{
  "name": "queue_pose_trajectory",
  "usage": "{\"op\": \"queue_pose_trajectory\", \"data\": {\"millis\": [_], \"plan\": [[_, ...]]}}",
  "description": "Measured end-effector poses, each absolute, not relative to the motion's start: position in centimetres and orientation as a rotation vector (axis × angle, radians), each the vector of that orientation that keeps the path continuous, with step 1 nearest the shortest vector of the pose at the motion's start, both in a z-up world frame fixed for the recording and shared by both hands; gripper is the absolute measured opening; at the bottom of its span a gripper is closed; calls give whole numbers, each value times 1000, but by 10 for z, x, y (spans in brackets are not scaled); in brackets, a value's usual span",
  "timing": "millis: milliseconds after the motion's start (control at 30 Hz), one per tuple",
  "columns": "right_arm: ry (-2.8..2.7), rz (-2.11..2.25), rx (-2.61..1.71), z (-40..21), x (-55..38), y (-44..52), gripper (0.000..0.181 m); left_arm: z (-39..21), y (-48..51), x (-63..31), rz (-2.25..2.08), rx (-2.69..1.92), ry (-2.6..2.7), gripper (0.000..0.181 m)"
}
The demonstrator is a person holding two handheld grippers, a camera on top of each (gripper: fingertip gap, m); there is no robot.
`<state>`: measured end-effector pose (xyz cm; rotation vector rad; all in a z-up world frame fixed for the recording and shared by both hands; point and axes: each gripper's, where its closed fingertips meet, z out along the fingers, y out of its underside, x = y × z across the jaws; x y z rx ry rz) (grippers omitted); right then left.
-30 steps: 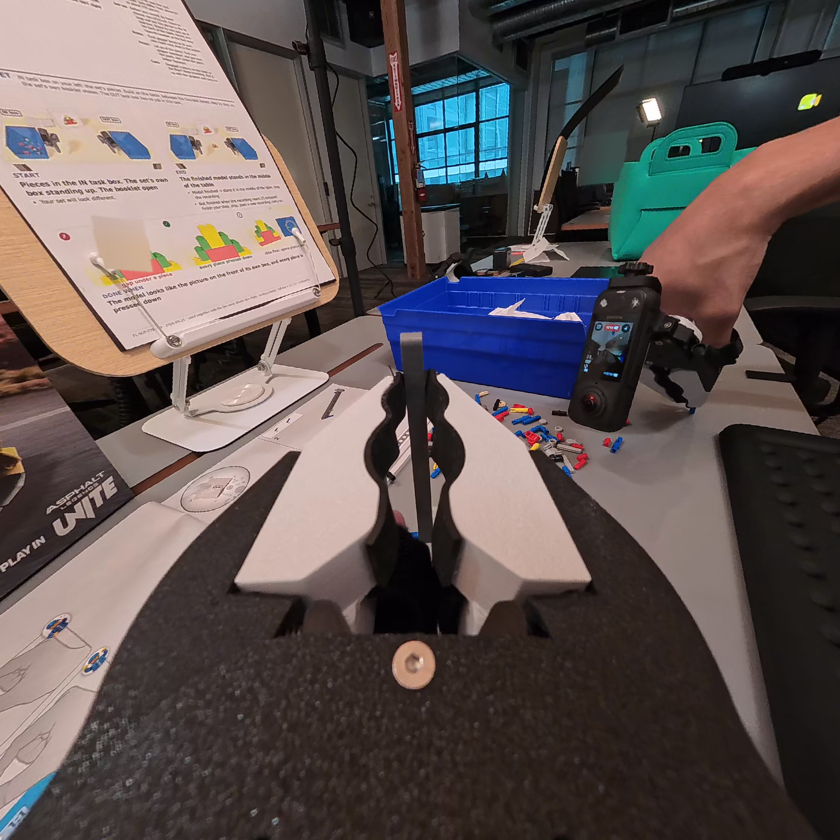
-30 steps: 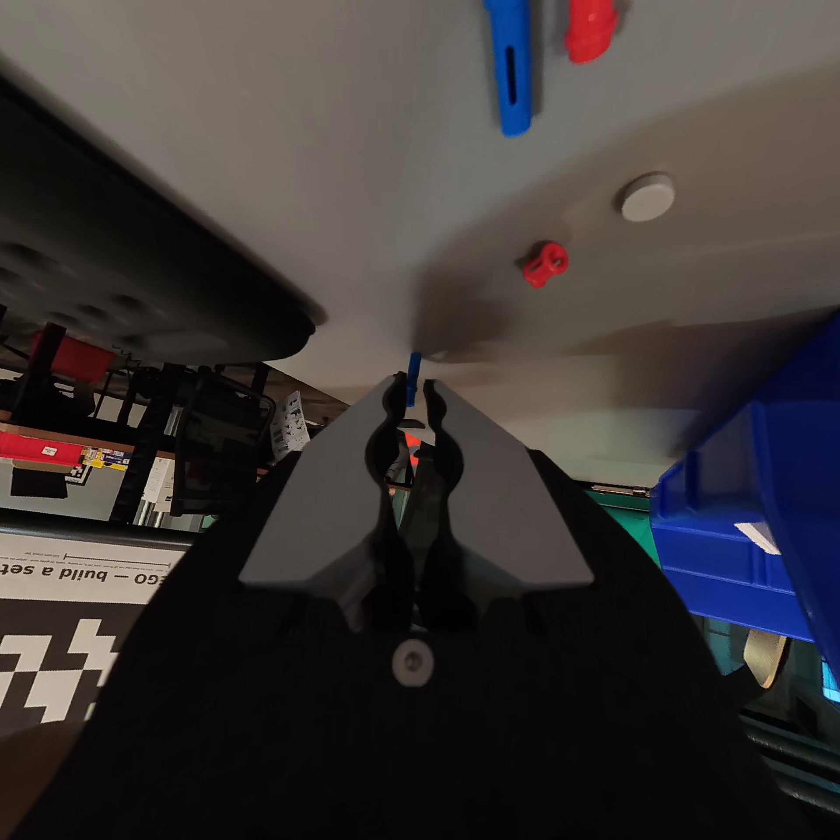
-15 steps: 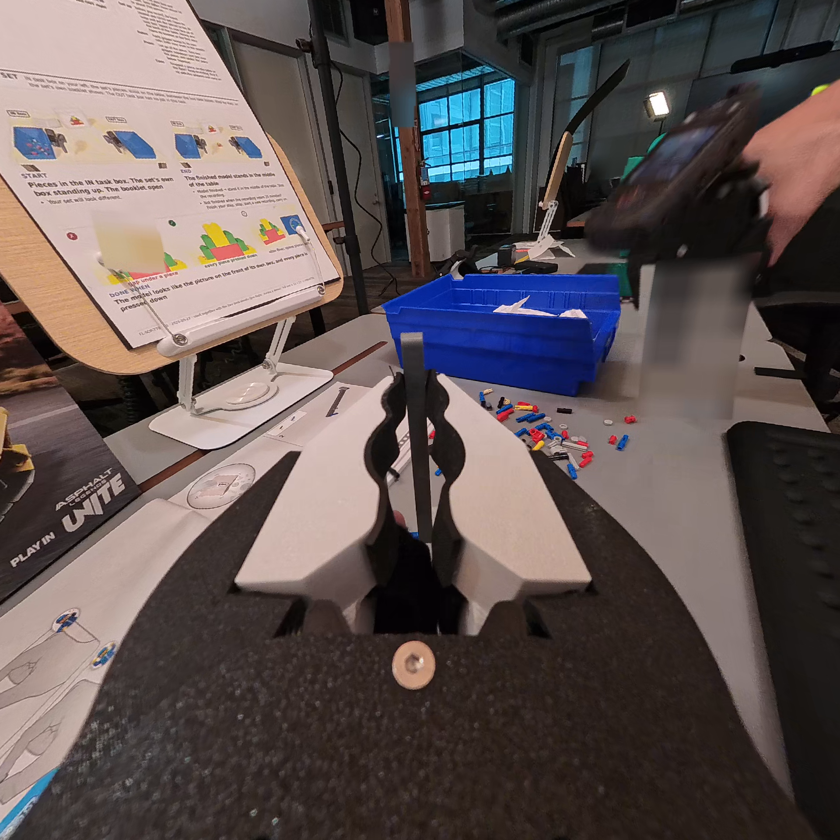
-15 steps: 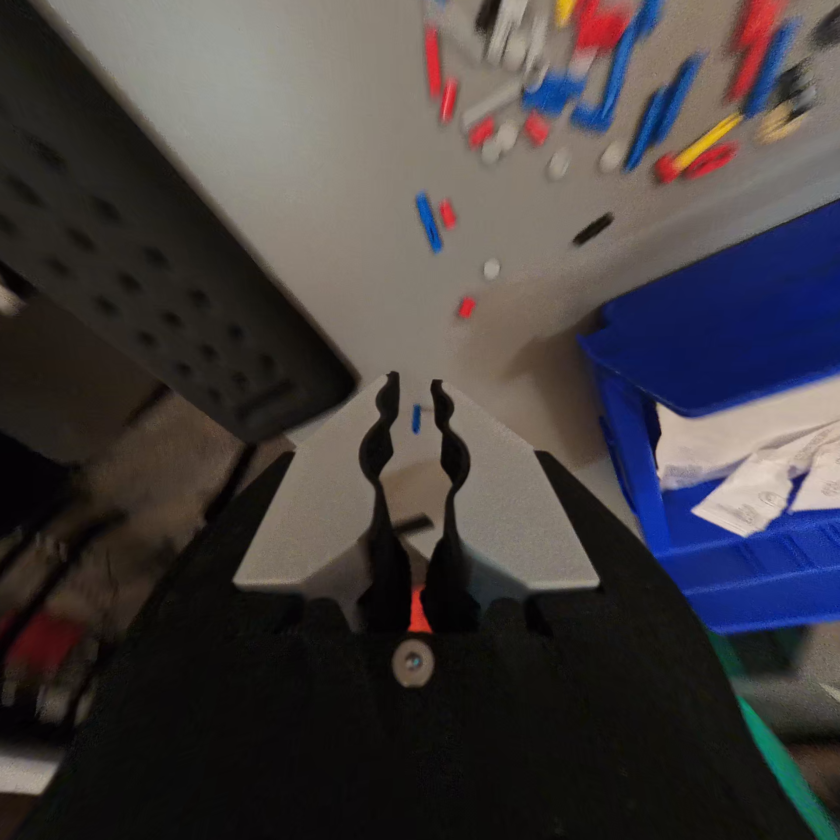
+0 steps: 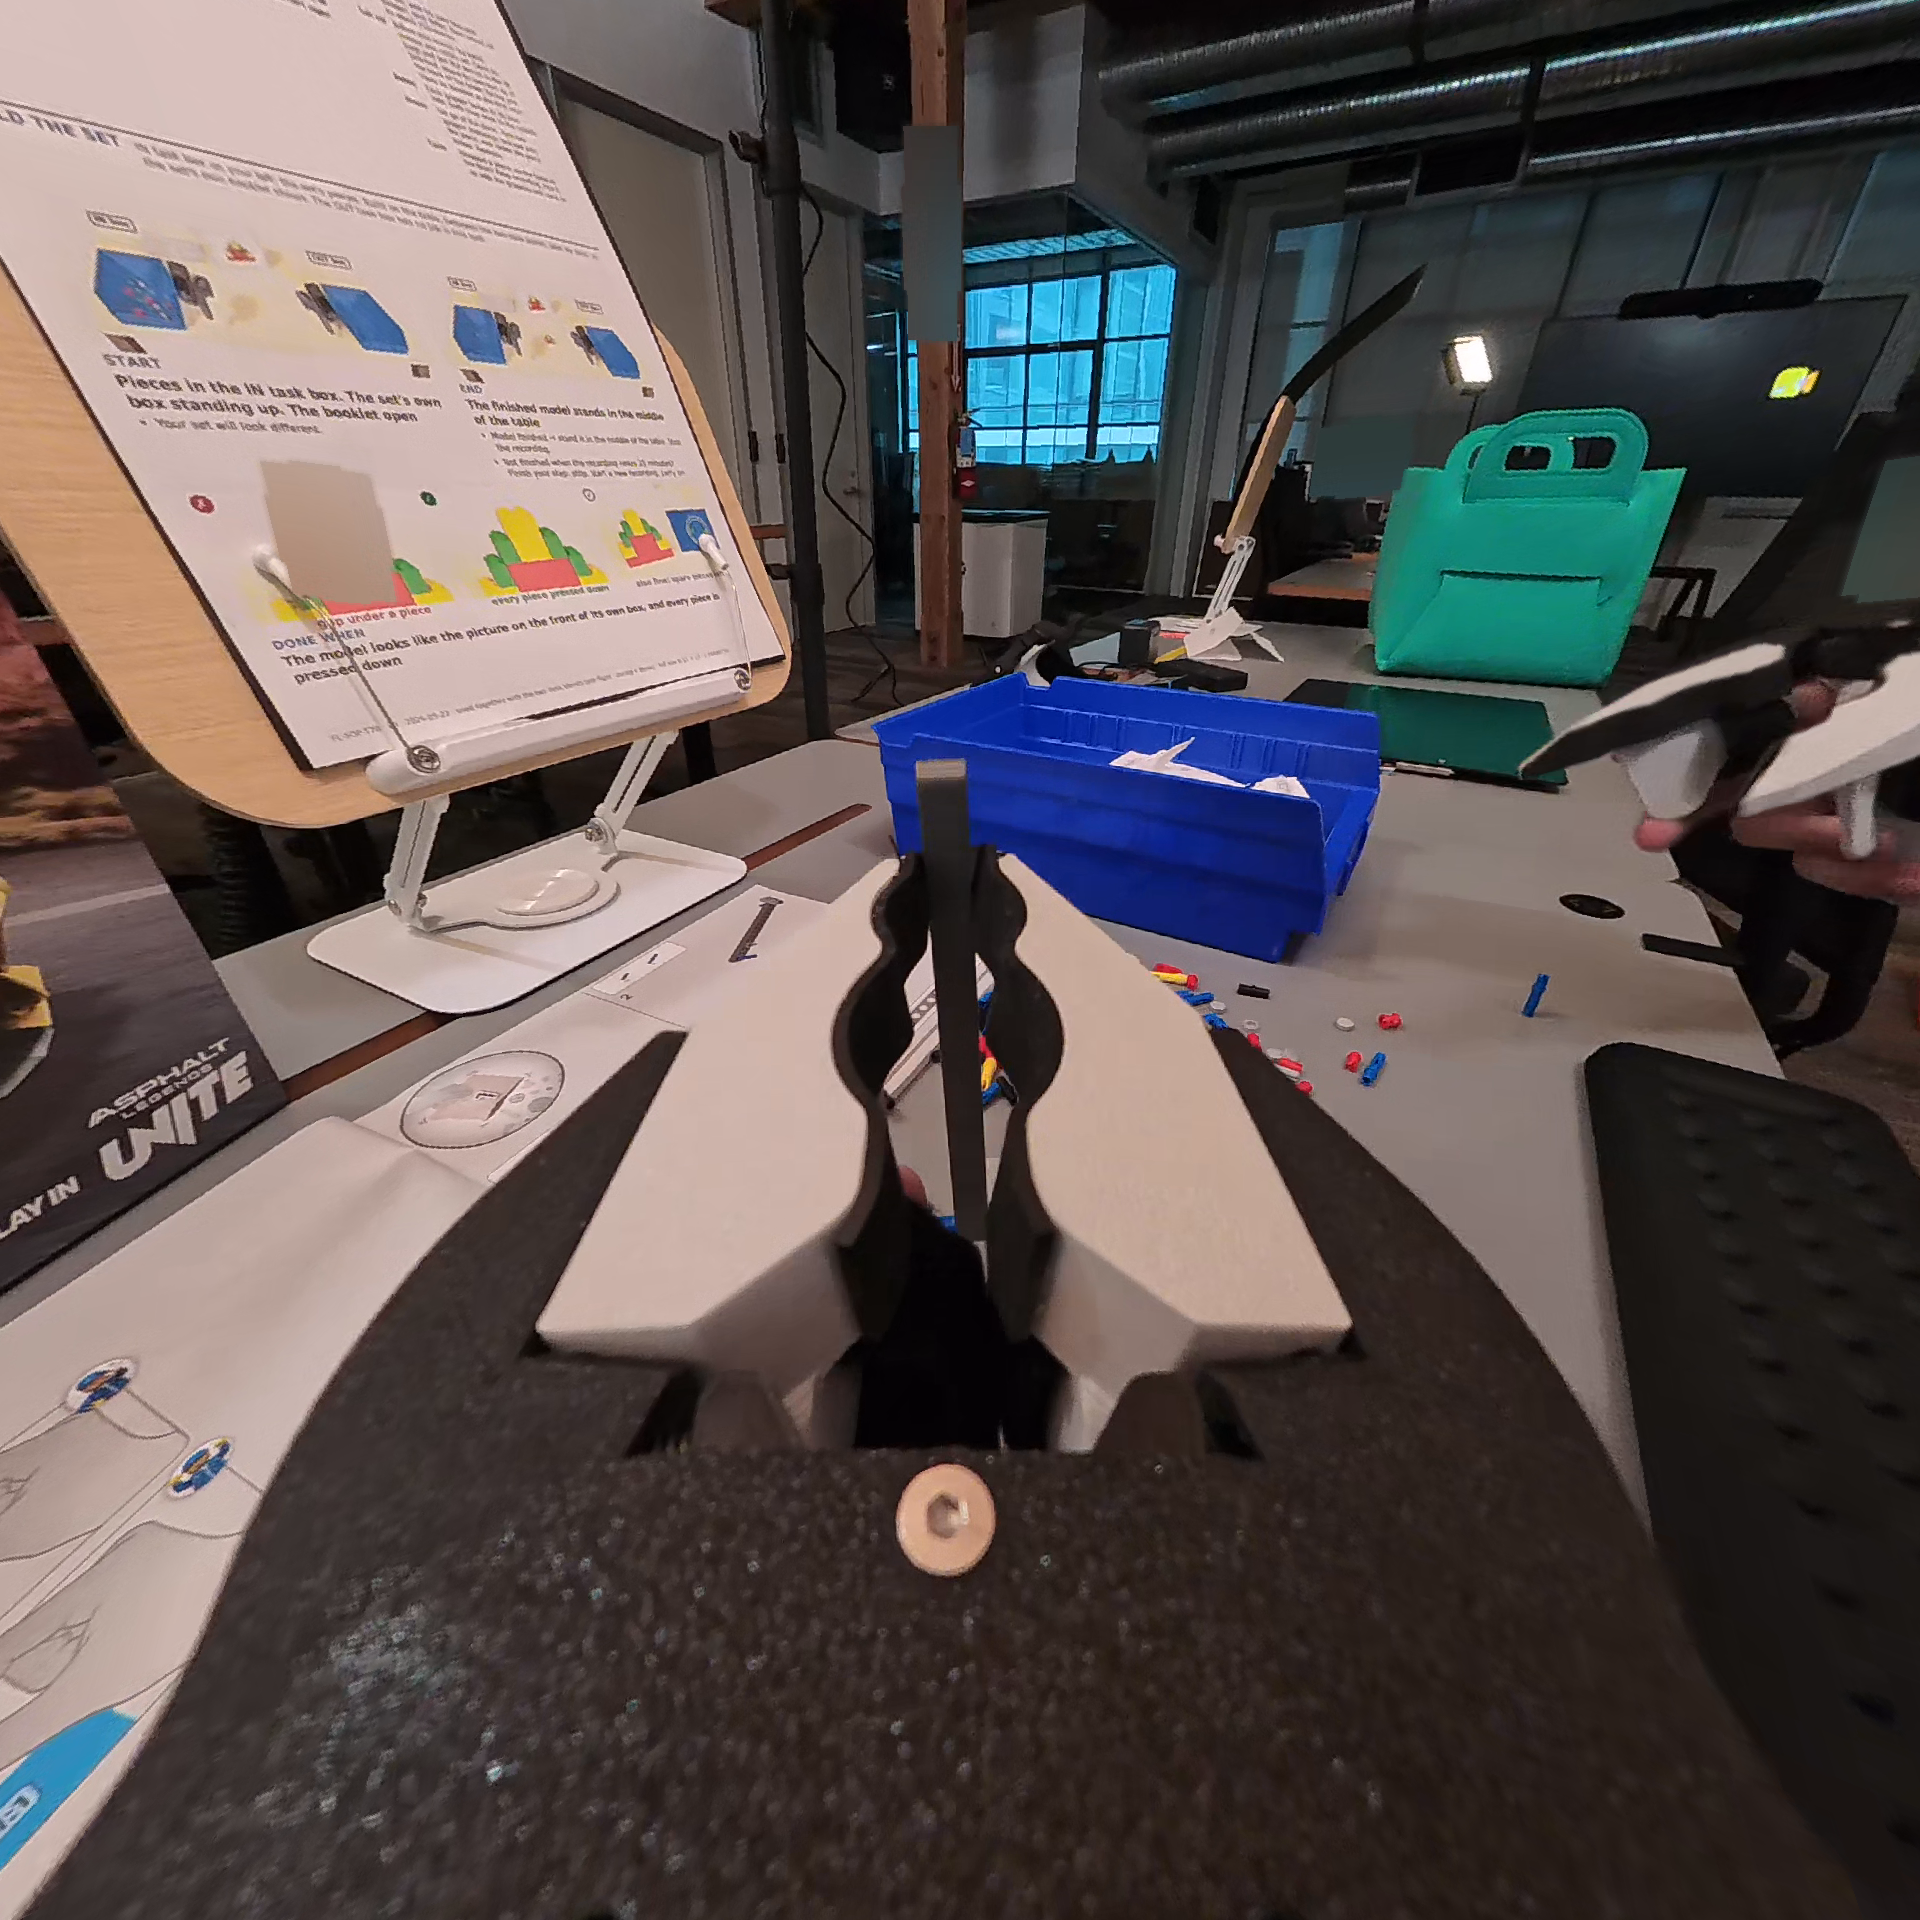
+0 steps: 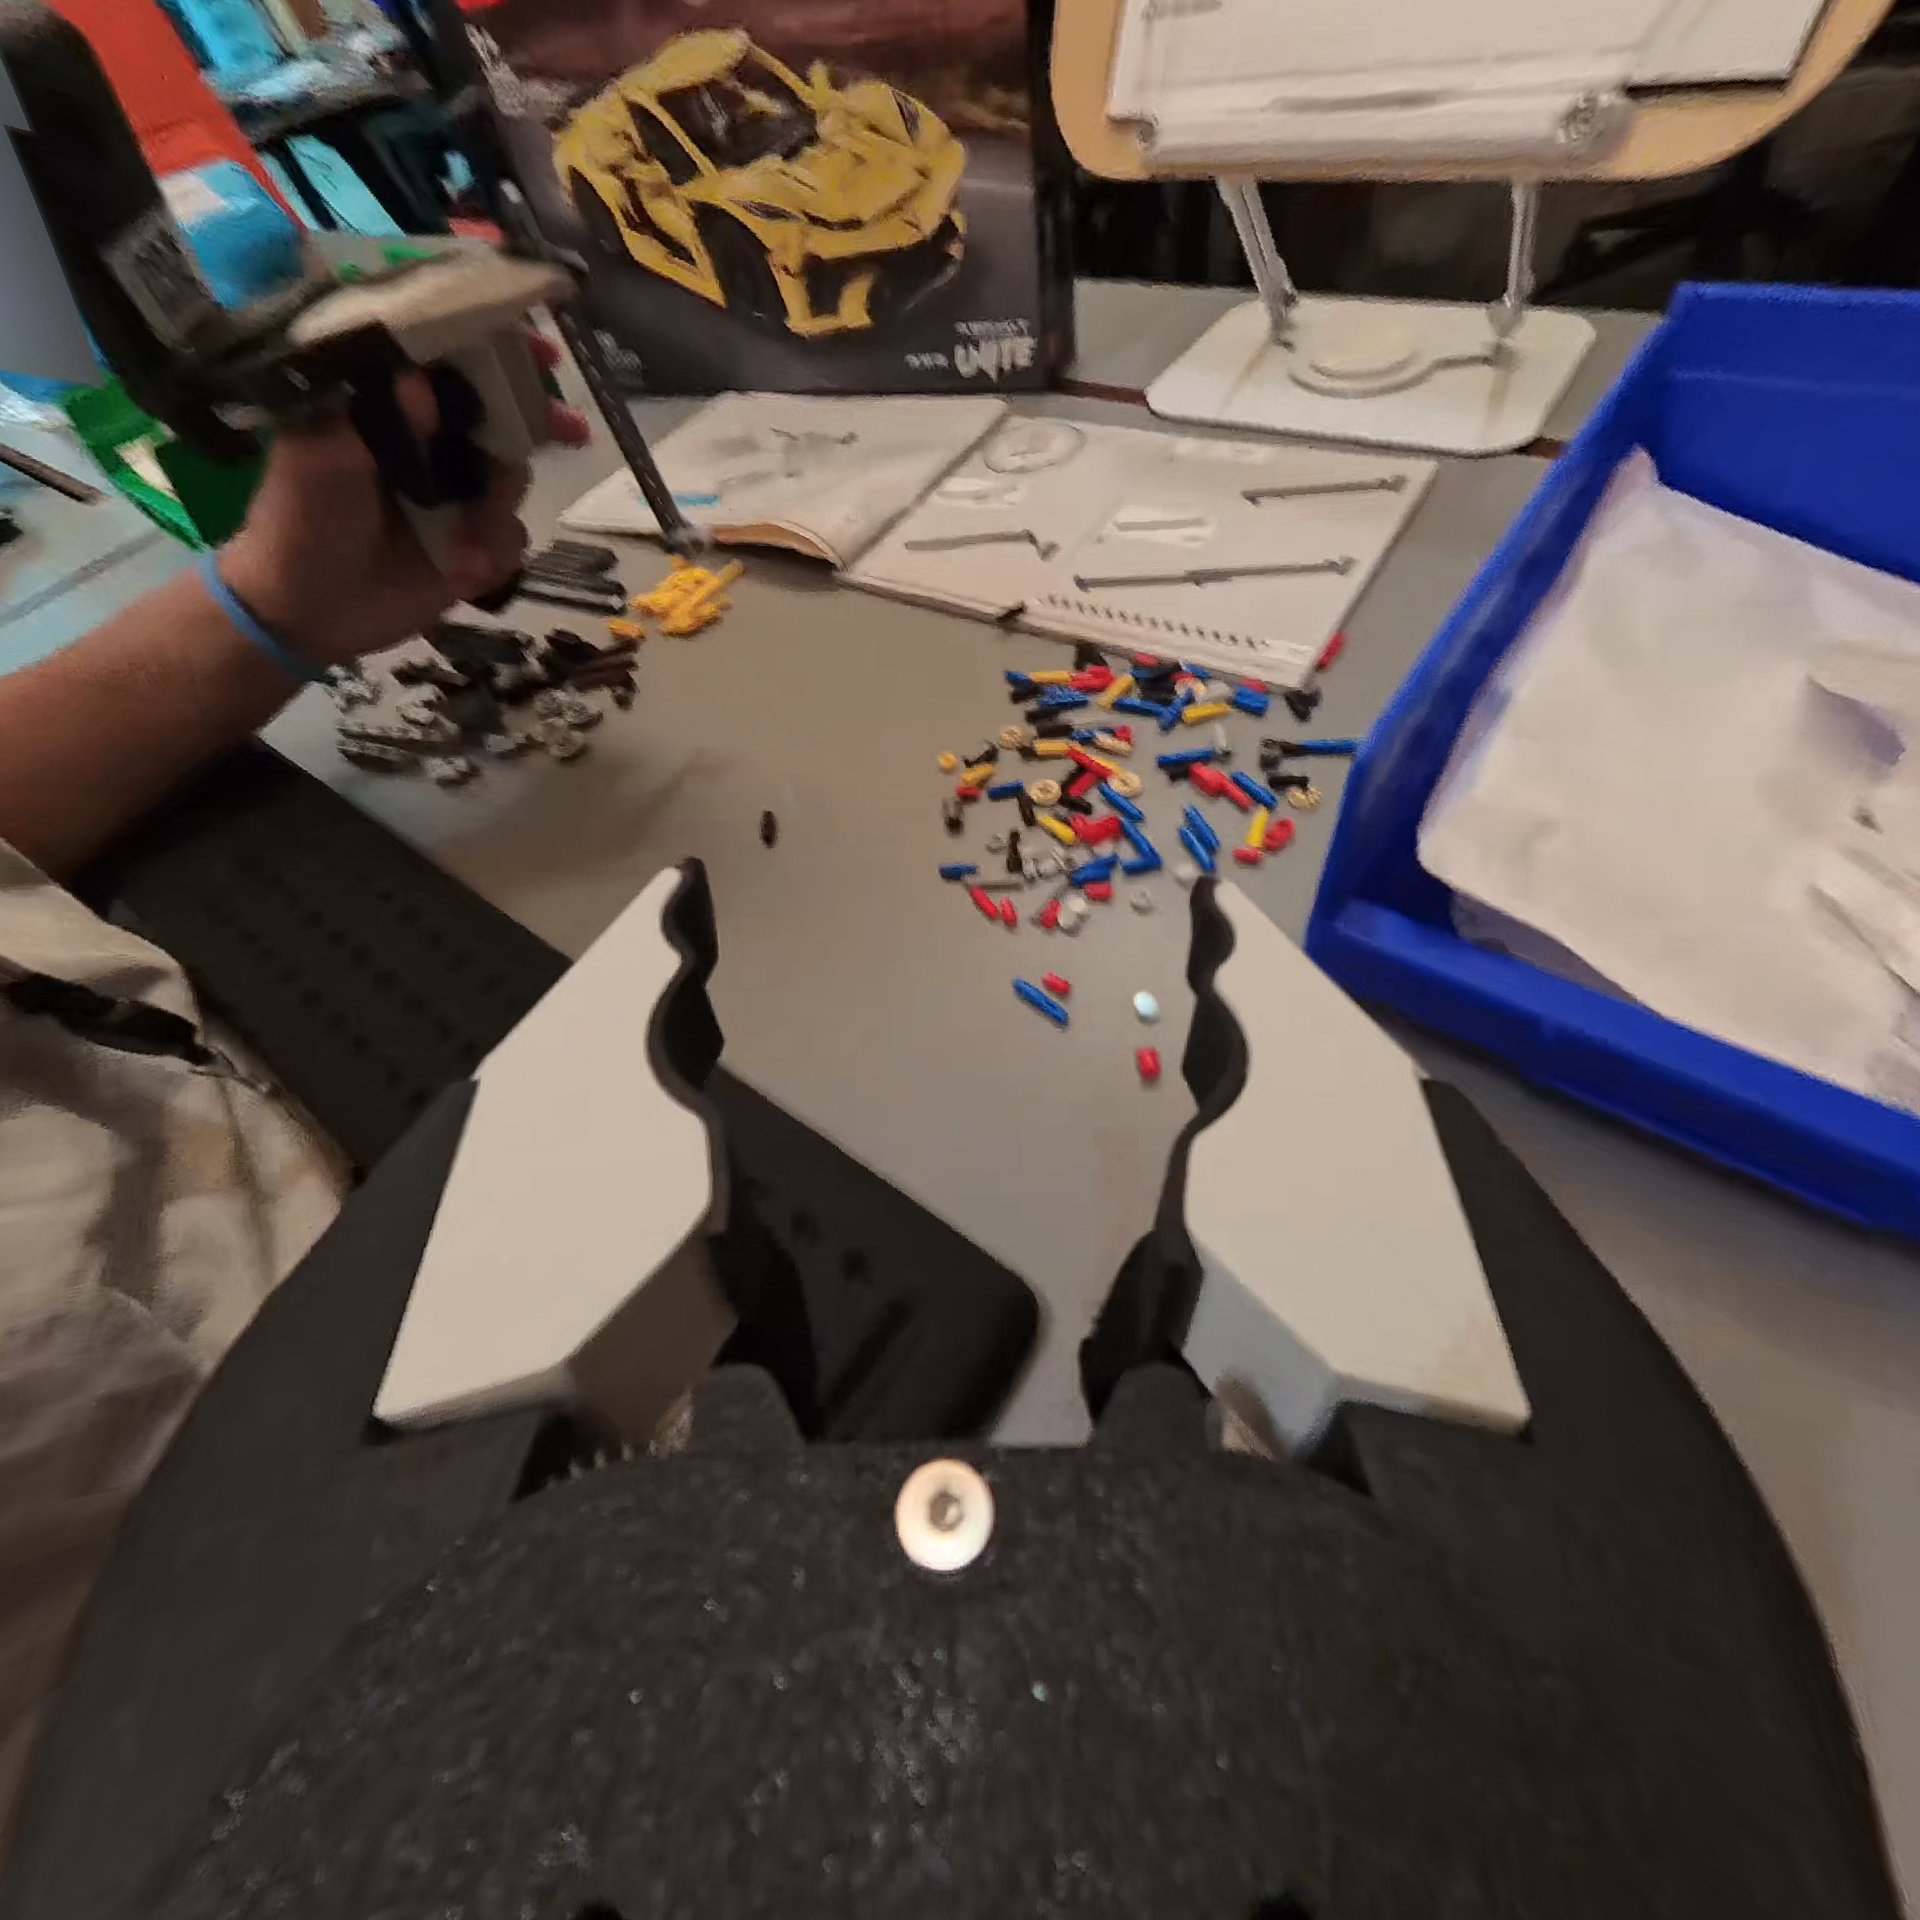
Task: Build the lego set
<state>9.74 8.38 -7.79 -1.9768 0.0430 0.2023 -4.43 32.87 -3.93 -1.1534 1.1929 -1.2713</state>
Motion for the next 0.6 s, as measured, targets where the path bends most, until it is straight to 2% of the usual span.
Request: {"op": "queue_pose_trajectory", "data": {"millis": [67,233,333,533,600], "plan": [[77,138,-2047,-92,109,73,96,-40,329,-44,-1280,-1155,1190,6],[98,136,-2164,-107,122,54,69,-49,329,-39,-1315,-1179,1193,6],[127,204,-2202,-112,120,50,77,-48,330,-40,-1325,-1178,1188,6],[115,194,-2457,-143,124,34,68,-47,332,-42,-1278,-1156,1198,6],[110,158,-2523,-150,129,31,55,-48,330,-41,-1290,-1159,1204,6]]}}
